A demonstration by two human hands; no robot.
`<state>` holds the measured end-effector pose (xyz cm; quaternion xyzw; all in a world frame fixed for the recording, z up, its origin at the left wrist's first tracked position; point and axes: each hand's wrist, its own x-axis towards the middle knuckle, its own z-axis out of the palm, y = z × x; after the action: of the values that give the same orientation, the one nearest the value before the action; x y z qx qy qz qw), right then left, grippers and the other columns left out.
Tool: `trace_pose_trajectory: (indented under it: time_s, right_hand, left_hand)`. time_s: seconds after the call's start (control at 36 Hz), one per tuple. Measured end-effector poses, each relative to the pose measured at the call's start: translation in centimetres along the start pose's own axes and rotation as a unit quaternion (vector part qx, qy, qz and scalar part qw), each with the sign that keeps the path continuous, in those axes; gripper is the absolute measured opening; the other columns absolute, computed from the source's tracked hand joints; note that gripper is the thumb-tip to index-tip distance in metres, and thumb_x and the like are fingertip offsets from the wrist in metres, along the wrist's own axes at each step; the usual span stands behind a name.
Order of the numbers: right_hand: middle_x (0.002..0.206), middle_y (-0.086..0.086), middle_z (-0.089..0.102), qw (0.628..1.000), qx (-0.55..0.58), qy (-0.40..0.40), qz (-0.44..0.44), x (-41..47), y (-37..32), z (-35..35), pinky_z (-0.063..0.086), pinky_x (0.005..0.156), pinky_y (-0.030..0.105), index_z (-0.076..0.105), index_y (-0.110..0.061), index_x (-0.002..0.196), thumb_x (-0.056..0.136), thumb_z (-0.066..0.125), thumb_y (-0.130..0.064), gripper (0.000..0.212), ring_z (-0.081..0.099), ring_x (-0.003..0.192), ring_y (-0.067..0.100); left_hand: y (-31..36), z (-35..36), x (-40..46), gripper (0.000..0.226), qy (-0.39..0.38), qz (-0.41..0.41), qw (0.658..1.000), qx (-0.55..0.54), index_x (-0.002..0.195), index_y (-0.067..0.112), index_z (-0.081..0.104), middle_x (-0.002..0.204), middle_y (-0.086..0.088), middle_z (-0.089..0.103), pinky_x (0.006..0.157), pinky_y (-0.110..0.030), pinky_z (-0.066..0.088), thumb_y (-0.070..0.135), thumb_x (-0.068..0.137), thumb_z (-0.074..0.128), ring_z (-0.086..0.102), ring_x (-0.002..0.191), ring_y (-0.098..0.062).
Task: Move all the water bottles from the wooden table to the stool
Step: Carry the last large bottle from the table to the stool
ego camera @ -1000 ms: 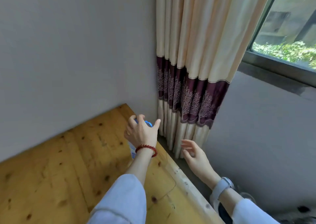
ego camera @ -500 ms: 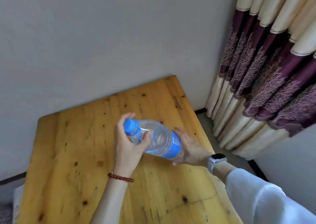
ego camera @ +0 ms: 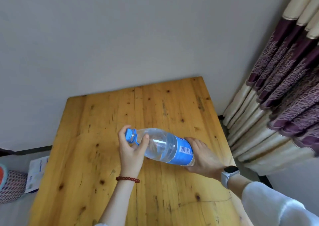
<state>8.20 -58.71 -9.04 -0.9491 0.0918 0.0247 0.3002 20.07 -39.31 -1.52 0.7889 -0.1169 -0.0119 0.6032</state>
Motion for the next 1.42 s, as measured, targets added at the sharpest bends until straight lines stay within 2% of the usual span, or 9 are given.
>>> trace_pose_trajectory:
  time_s: [0.11, 0.42, 0.64, 0.75, 0.86, 1.03, 1.14, 1.31, 1.42]
  right_hand:
    - [0.134, -0.005, 0.04, 0.998, -0.031, 0.048, 0.037, -3.2, -1.8, -1.2, 0.033, 0.106, 0.032, 0.021, -0.024, 0.138, 0.062, 0.066, -0.057, 0.095, 0.036, 0.125, 0.011]
    - [0.133, -0.004, 0.043, 0.945, -0.114, 0.225, 0.21, -16.3, -12.4, -2.3, 0.033, 0.106, 0.038, 0.023, -0.029, 0.136, 0.057, 0.072, -0.057, 0.097, 0.039, 0.126, 0.014]
    - [0.136, -0.003, 0.041, 0.859, -0.096, 0.326, 0.382, -32.8, -18.8, 1.1, 0.026, 0.107, 0.031, 0.026, -0.021, 0.138, 0.058, 0.072, -0.048, 0.097, 0.037, 0.128, 0.017]
    - [0.131, 0.0, 0.046, 0.798, -0.098, 0.374, 0.462, -43.3, -22.7, 4.4, 0.032, 0.105, 0.035, 0.029, -0.018, 0.138, 0.06, 0.067, -0.055, 0.094, 0.043, 0.122, 0.018]
    - [0.12, -0.007, 0.051, 0.723, -0.084, 0.42, 0.542, -54.9, -28.3, 8.9, 0.037, 0.099, 0.033, 0.031, -0.027, 0.135, 0.057, 0.057, -0.057, 0.087, 0.048, 0.114, 0.015]
    - [0.116, -0.006, 0.052, 0.595, -0.113, 0.418, 0.677, -72.7, -38.6, 19.0, 0.036, 0.093, 0.033, 0.042, -0.021, 0.126, 0.064, 0.062, -0.058, 0.075, 0.049, 0.11, 0.018]
    - [0.13, 0.005, 0.05, 0.518, -0.092, 0.422, 0.738, -83.1, -47.3, 26.7, 0.035, 0.101, 0.043, 0.037, -0.013, 0.134, 0.063, 0.065, -0.051, 0.085, 0.046, 0.122, 0.027]
    - [0.129, 0.002, 0.048, 0.369, -0.039, 0.415, 0.831, -93.7, -59.6, 37.5, 0.03, 0.103, 0.037, 0.035, -0.019, 0.135, 0.065, 0.064, -0.042, 0.079, 0.044, 0.123, 0.024]
    - [0.135, 0.002, 0.045, 0.289, -0.021, 0.411, 0.865, -98.5, -65.9, 43.5, 0.029, 0.106, 0.038, 0.032, -0.017, 0.138, 0.065, 0.063, -0.035, 0.081, 0.041, 0.127, 0.025]
  left_hand:
    - [1.4, -0.8, -1.2, 0.041, -0.009, 0.015, 1.0, 0.004, 0.117, 0.021, 0.044, 0.115, -0.004, 0.05, 0.087, -0.034, 0.046, 0.019, 0.082, 0.065, 0.053, 0.104, -0.021]
    - [8.4, -3.6, -5.5, 0.049, -0.103, 0.162, 0.98, -0.054, 0.121, 0.006, 0.045, 0.11, -0.001, 0.048, 0.081, -0.022, 0.038, 0.033, 0.081, 0.055, 0.05, 0.095, -0.018]
    - [12.9, -3.2, -17.7, 0.049, -0.283, 0.24, 0.921, -0.118, 0.114, 0.011, 0.047, 0.106, 0.0, 0.05, 0.085, -0.042, 0.045, 0.043, 0.078, 0.045, 0.052, 0.095, -0.025]
    - [14.2, -3.1, -26.8, 0.044, -0.393, 0.269, 0.869, -0.138, 0.111, 0.017, 0.046, 0.104, -0.005, 0.051, 0.078, -0.031, 0.043, 0.047, 0.078, 0.043, 0.049, 0.086, -0.015]
    - [15.8, -4.7, -38.2, 0.04, -0.501, 0.315, 0.792, -0.155, 0.103, 0.014, 0.049, 0.095, -0.008, 0.05, 0.072, -0.01, 0.032, 0.043, 0.077, 0.043, 0.04, 0.073, -0.006]
    - [15.5, -10.8, -57.1, 0.04, -0.641, 0.401, 0.633, -0.168, 0.094, -0.001, 0.058, 0.086, -0.006, 0.049, 0.07, -0.017, 0.032, 0.036, 0.081, 0.047, 0.046, 0.074, -0.018]
    - [13.7, -16.1, -70.1, 0.03, -0.738, 0.443, 0.486, -0.15, 0.103, 0.005, 0.059, 0.093, -0.005, 0.047, 0.073, -0.028, 0.042, 0.03, 0.087, 0.055, 0.047, 0.075, -0.016]
    - [11.9, -24.9, -87.6, 0.034, -0.816, 0.5, 0.24, -0.163, 0.106, 0.007, 0.057, 0.103, -0.004, 0.048, 0.082, -0.004, 0.031, 0.025, 0.079, 0.069, 0.045, 0.088, -0.001]
    - [10.8, -30.3, -98.0, 0.043, -0.826, 0.517, 0.146, -0.174, 0.11, 0.008, 0.053, 0.105, 0.0, 0.044, 0.08, -0.013, 0.036, 0.029, 0.077, 0.07, 0.046, 0.087, -0.006]
